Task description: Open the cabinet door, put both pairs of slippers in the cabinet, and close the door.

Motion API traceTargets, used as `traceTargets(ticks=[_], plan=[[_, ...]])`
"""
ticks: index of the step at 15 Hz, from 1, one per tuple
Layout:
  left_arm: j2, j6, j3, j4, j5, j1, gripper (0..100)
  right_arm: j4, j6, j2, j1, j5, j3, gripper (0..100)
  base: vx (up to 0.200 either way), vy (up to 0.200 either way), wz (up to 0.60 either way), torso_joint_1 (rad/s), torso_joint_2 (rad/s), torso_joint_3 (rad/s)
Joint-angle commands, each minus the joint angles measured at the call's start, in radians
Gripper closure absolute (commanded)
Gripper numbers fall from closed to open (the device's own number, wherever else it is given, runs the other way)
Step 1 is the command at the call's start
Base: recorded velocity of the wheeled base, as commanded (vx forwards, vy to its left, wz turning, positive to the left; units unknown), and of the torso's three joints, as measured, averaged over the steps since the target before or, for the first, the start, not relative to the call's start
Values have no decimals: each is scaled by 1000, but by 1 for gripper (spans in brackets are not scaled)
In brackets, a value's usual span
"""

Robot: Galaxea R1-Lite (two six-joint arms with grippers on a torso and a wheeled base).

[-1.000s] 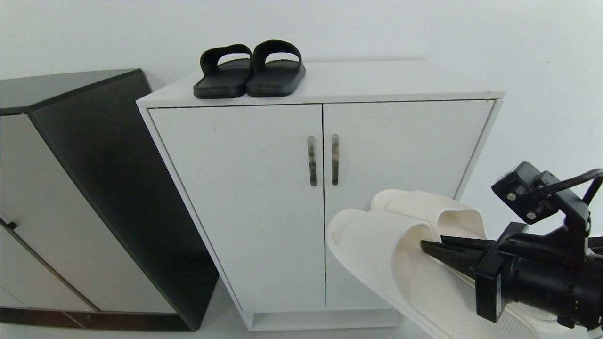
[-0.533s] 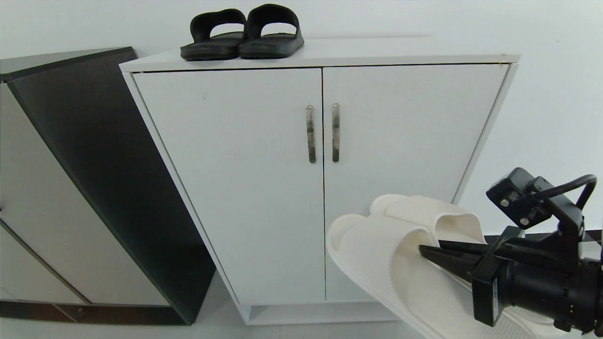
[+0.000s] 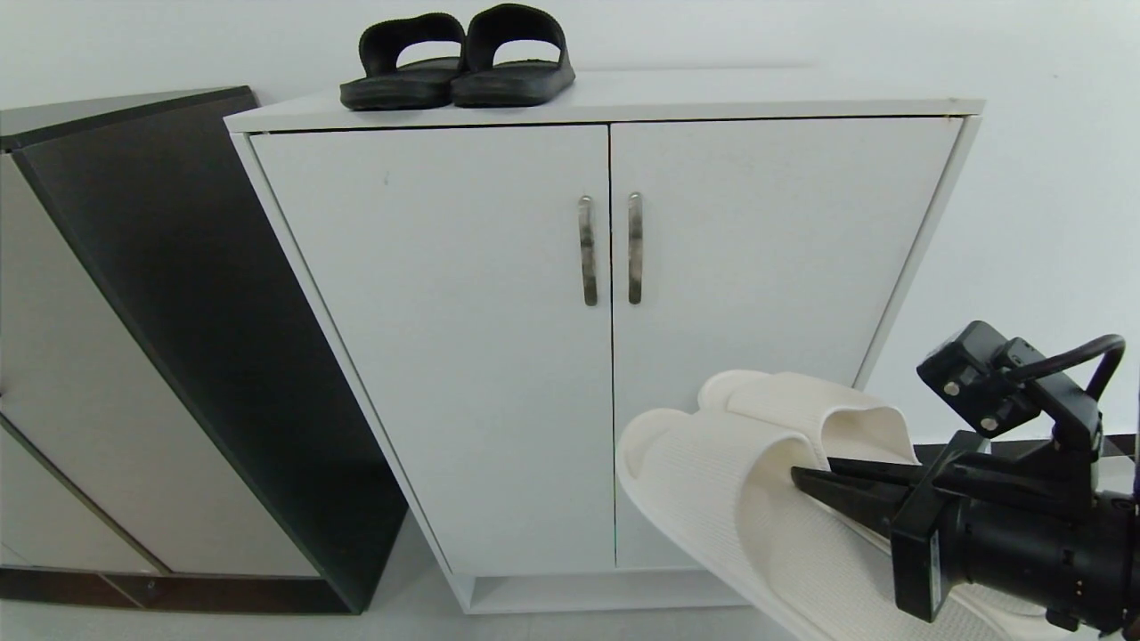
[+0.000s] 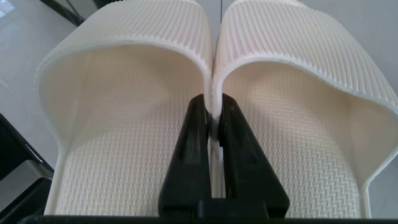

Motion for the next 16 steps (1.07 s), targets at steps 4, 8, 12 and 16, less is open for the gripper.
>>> traceTargets(ticks=[4,8,12,16], plan=[[562,-38,-189,-211,-406,-90,0,0,0,1,0,0,3,100,0,0,0,0,0,0],[958,-40,-336,-495,-408,-324,0,0,2,-5,0,0,3,100,0,0,0,0,0,0],[1170,-109,-550,-579,-303,-581,0,-5,3,-1,5,2,6,100,0,0,0,0,0,0],[1375,-114,-829,-572,-240,-683,0,-5,5,1,3,26,20,100,0,0,0,0,0,0]])
